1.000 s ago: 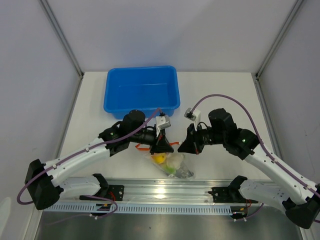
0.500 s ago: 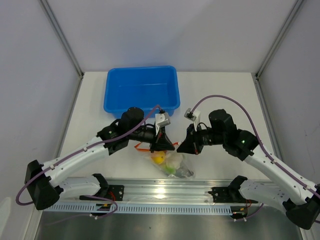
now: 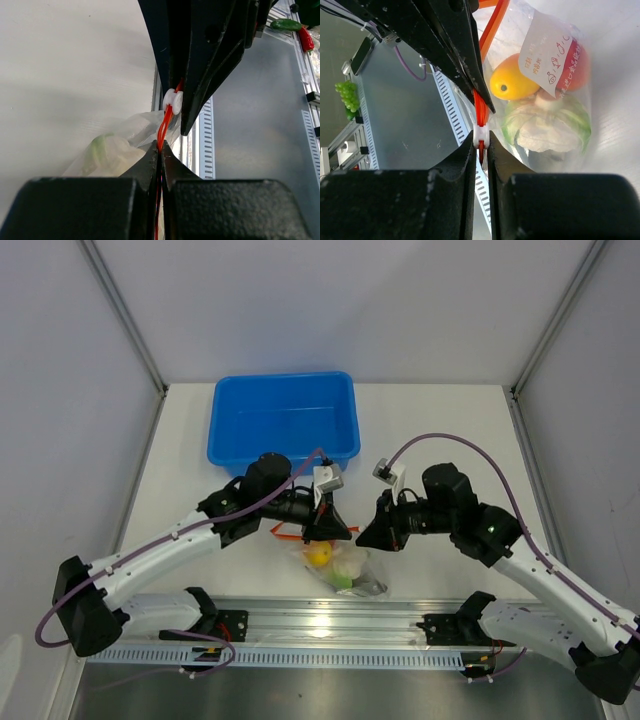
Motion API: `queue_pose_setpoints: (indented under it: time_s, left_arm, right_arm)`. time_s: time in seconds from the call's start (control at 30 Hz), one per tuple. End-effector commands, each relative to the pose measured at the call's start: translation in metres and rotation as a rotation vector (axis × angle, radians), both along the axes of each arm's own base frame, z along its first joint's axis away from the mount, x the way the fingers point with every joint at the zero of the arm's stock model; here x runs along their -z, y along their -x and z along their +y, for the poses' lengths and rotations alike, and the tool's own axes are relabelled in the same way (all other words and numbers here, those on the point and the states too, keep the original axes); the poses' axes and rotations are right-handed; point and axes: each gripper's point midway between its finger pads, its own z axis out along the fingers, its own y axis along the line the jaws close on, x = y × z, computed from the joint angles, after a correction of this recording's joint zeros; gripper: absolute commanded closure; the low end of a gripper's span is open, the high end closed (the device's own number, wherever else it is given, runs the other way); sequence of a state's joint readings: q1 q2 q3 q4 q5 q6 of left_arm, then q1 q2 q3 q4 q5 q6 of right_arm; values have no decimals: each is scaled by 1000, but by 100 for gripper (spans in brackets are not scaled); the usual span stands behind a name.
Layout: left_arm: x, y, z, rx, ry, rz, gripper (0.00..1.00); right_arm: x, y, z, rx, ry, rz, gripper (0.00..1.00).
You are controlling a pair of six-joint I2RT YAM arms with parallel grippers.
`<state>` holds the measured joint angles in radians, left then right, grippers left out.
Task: Place the food in the zip-top bag and seal the zipper
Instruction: Adjust the zipper food storage bag at the center of the board, then zip the zipper food storage bag at the center of the board.
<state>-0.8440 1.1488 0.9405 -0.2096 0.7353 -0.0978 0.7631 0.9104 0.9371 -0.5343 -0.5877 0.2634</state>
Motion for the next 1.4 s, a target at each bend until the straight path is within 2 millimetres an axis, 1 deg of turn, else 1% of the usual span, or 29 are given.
queue_pose_setpoints:
  time_s: [0.0,0.17,0.2,0.3,0.57,0.67,0.7,0.77,0.87,0.9,0.93,0.97,1.03,1.07,1.1,1.13,1.17,1.2,1.27,1.3,1.33,1.37]
  left_arm:
    - [-17,1,3,-5,58,-51,100]
    - [-16,2,5,-5,57,-53,99]
    - [-15,2,6,-7,52,-53,100]
    - [-13,2,7,-8,51,-53,99]
    - [-14,2,8,-10,55,-56,99]
    - [-15,1,8,-13,57,-56,99]
    - [-15,2,8,-9,59,-56,99]
    - [-15,3,8,-5,61,-53,99]
    - [-16,3,8,0,64,-57,99]
    - [-17,3,8,0,65,-57,96]
    - [-19,3,8,4,69,-57,83]
    - [-22,4,7,6,75,-58,74]
    - [-30,5,6,21,96,-62,59]
    - [-32,6,5,29,99,-57,56]
    - [-39,5,2,34,111,-62,54]
    - [-42,8,1,56,119,-55,50]
    - [-48,9,-1,68,129,-59,49]
    - [-49,8,-3,76,130,-56,47]
    - [-54,9,-5,96,139,-52,45]
    - [-53,8,-7,101,134,-42,44]
    - [-58,8,-9,107,141,-46,44]
    - [-58,9,-9,117,141,-39,44]
  right_arm:
    - [-11,-5,2,16,-36,-34,88]
    - [-12,-8,3,25,-33,-33,87]
    - [-12,-9,3,30,-31,-32,82]
    - [-10,-10,2,35,-24,-24,74]
    - [-9,-6,0,25,-35,-17,74]
    - [-8,-5,0,16,-38,-12,80]
    - [-9,-4,1,14,-43,-13,89]
    - [-9,-3,2,7,-53,-12,100]
    - [-11,-1,3,-12,-70,-11,100]
    - [-11,0,3,-9,-74,-11,100]
    - [-12,-1,3,-8,-75,-15,100]
    - [-13,-1,3,-8,-76,-21,100]
    - [-13,-1,3,-5,-77,-21,100]
    - [-13,-1,3,-9,-79,-21,100]
    - [-14,-1,4,-10,-83,-27,100]
    - [-14,-1,4,-13,-83,-26,100]
    - [-15,-1,4,-15,-86,-30,100]
    - [-16,-1,4,-16,-88,-31,100]
    - [-16,0,4,-20,-88,-33,100]
    - [-18,1,4,-26,-95,-37,100]
    - [-19,2,4,-31,-97,-39,100]
    - [-20,2,5,-34,-99,-39,100]
